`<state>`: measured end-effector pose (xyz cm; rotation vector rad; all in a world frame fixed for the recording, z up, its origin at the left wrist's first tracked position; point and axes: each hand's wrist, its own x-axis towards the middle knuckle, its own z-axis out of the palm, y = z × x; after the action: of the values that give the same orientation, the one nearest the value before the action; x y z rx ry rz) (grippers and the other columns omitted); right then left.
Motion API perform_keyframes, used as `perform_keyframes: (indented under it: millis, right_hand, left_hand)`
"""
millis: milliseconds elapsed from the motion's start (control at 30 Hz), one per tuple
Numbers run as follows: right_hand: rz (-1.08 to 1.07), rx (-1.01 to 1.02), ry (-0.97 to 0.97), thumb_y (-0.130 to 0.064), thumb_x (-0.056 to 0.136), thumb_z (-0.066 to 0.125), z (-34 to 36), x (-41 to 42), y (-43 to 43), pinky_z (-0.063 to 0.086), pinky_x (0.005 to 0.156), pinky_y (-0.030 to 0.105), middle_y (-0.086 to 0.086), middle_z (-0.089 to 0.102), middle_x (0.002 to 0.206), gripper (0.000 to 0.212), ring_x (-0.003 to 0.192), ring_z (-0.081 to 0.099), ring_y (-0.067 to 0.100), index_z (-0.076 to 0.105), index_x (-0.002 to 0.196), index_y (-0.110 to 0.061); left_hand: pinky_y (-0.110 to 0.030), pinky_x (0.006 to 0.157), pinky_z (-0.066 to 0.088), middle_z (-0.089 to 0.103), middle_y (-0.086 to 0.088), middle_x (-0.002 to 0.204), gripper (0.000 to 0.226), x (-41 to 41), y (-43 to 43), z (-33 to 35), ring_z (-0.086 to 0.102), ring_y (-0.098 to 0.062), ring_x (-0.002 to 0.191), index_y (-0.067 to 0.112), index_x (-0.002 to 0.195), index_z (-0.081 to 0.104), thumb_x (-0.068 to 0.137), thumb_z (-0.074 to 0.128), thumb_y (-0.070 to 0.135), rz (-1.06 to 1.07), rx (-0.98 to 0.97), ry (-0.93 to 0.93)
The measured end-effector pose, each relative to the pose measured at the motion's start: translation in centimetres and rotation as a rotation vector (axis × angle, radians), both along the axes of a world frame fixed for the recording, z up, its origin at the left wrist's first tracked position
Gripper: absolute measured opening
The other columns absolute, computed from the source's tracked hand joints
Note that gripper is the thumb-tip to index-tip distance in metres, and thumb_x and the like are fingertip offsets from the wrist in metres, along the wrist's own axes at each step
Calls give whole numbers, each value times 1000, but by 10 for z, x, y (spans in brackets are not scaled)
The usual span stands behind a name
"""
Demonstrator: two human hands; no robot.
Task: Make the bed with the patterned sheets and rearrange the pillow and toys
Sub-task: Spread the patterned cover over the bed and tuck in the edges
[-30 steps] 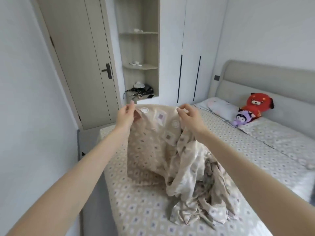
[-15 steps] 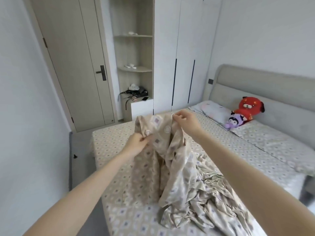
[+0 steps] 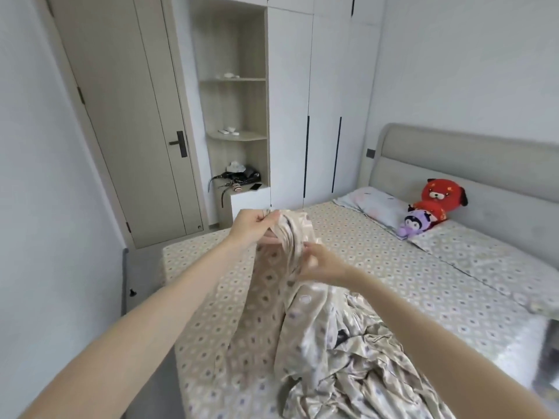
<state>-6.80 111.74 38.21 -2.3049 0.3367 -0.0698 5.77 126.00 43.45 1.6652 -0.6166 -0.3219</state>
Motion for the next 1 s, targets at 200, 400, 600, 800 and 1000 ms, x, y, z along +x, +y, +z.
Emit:
perform_keyframes:
  millis: [200, 400, 600, 800, 1000]
  right_hand:
    - [-464, -399, -279, -47, 84, 60, -17, 13, 12, 43, 84, 34, 0, 44, 103, 34, 100, 42, 21, 57, 93, -15]
    - [-542, -416, -517, -15, 93, 50, 7, 7, -17, 33, 72, 30, 3, 39, 94, 12, 89, 42, 23, 60, 89, -10]
    - [-537, -429, -688, -6, 91, 45, 69, 14, -45, 23, 60, 27, 1, 40, 91, 13, 79, 42, 20, 56, 84, -5]
    - [-401, -48, -612, -15, 93, 49, 90, 34, -43, 50, 70, 39, 9, 68, 81, 10, 74, 63, 30, 59, 92, -12]
    - [-185, 238, -384, -20, 93, 58, 64, 50, -24, 46, 62, 31, 7, 59, 69, 11, 59, 54, 18, 56, 87, -11]
  left_hand:
    - [-23, 55, 58, 70, -10, 63, 22, -17, -22, 29, 70, -18, 58, 3, 76, 65, 92, 61, 18, -128, -256, 142]
    - [-21, 55, 44, 54, 6, 52, 28, 11, -7, 27, 54, -10, 49, 16, 71, 65, 93, 58, 31, -33, -87, -215]
    - [-17, 42, 19, 22, 14, 42, 53, 36, -12, 11, 22, -3, 39, 20, 54, 25, 93, 52, 44, 155, 27, -325]
    - [-28, 77, 58, 68, 9, 101, 36, 41, -24, 16, 66, -14, 97, 23, 110, 61, 89, 54, 52, 9, -200, 71]
    - [-26, 87, 50, 64, 18, 101, 39, 50, -24, -33, 60, -7, 102, 44, 95, 55, 65, 80, 49, -71, -10, 9]
